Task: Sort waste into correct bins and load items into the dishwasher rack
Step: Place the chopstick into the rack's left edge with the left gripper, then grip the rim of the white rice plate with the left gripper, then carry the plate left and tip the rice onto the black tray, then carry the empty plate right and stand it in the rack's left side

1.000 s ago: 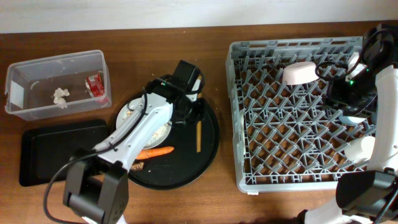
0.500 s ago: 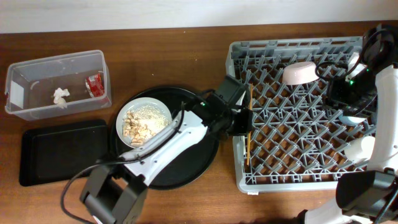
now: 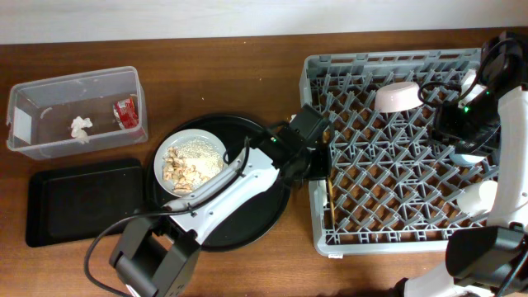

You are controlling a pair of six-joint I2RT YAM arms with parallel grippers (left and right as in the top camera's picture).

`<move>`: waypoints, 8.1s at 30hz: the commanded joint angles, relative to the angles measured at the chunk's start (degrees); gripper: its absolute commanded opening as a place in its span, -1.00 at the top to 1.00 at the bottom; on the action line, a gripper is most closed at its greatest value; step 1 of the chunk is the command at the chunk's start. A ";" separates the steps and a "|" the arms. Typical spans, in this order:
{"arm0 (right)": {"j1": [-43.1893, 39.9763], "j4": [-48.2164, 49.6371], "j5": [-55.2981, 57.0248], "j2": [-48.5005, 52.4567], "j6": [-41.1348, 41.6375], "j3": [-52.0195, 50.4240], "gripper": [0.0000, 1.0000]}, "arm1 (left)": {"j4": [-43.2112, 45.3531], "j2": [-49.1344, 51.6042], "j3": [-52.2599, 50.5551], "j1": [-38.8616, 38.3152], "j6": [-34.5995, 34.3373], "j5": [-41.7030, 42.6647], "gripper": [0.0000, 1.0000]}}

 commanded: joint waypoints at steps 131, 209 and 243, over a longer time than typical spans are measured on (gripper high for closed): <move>-0.02 -0.33 -0.31 0.17 -0.02 0.00 -0.17 | -35.10 -5.55 1.11 58.69 38.91 -1.73 1.00; 0.00 -0.33 0.11 0.17 -0.02 0.00 -0.17 | -49.51 -11.41 -7.39 99.47 78.03 59.14 1.00; -0.07 -0.35 4.61 0.15 2.21 0.00 -0.15 | -30.86 -18.69 4.09 45.88 73.68 71.80 1.00</move>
